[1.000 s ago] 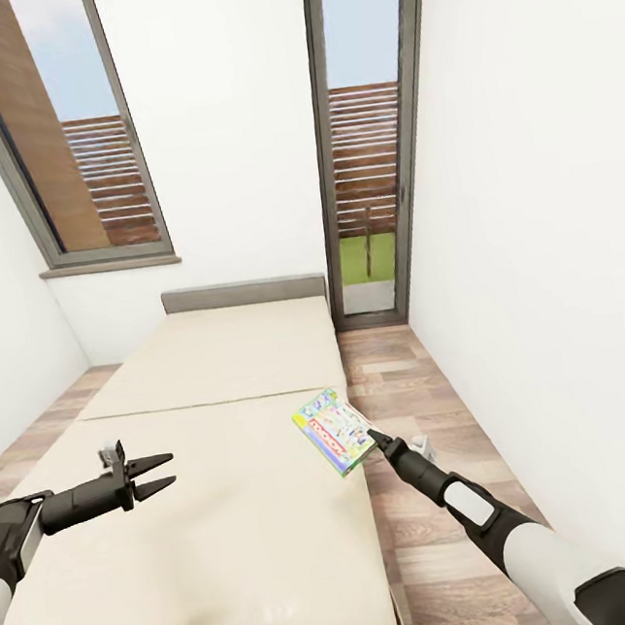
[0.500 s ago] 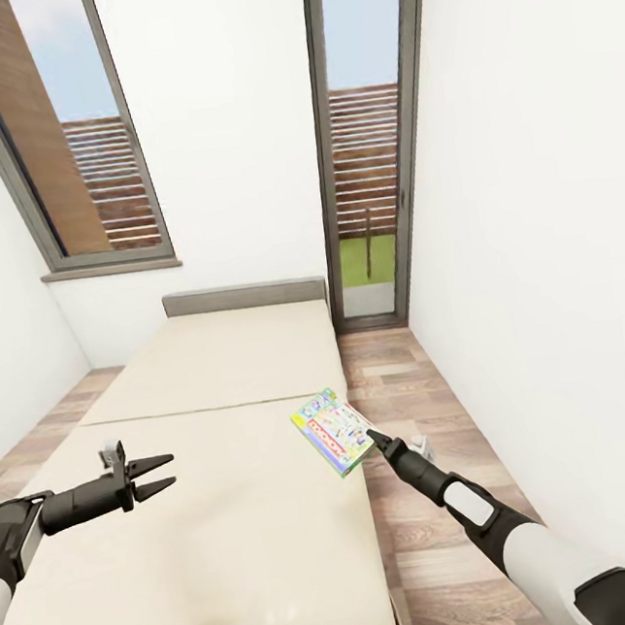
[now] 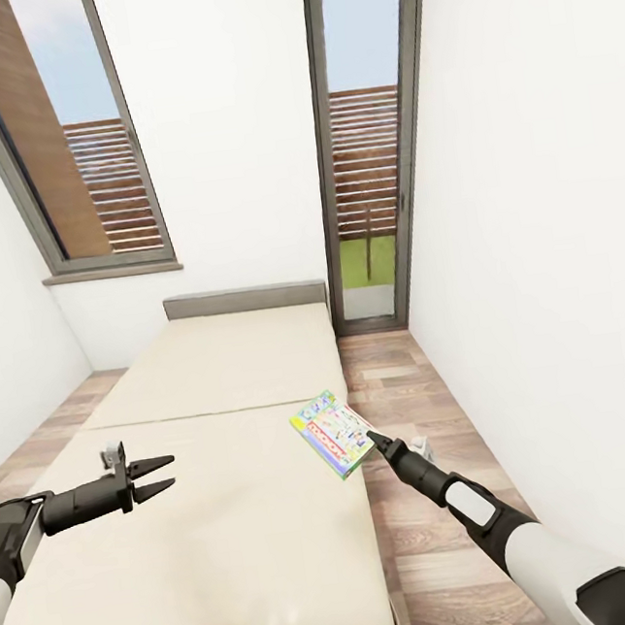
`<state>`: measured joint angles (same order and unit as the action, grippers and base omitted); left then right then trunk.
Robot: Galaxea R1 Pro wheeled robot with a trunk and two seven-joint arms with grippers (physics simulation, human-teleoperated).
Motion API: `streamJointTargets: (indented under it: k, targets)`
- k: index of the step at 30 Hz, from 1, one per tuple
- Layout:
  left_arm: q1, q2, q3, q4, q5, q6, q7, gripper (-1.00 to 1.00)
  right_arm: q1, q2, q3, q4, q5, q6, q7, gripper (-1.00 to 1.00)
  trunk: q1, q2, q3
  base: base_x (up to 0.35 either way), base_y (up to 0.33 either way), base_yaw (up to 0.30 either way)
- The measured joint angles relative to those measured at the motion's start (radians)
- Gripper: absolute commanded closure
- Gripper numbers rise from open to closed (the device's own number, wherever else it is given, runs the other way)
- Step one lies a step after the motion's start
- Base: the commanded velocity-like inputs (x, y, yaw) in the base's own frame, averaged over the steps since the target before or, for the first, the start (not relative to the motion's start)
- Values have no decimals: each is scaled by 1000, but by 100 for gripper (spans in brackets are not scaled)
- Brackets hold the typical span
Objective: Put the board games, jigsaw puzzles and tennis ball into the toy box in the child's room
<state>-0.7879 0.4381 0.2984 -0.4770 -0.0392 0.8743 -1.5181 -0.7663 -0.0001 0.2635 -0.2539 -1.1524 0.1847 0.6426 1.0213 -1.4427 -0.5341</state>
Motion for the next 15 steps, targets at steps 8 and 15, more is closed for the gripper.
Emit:
streamJointTargets:
  k: [8, 15]
  targets:
    - [0, -1, 0, 0, -1, 0, 1, -100, 0, 1, 1, 0, 0, -2, 1, 100, -31, 56, 25, 0, 0, 0]
    - [0, 0, -1, 0, -1, 0, 1, -100, 0, 3, -4, 0, 1, -2, 1, 100, -58, 105, 47, 0, 0, 0]
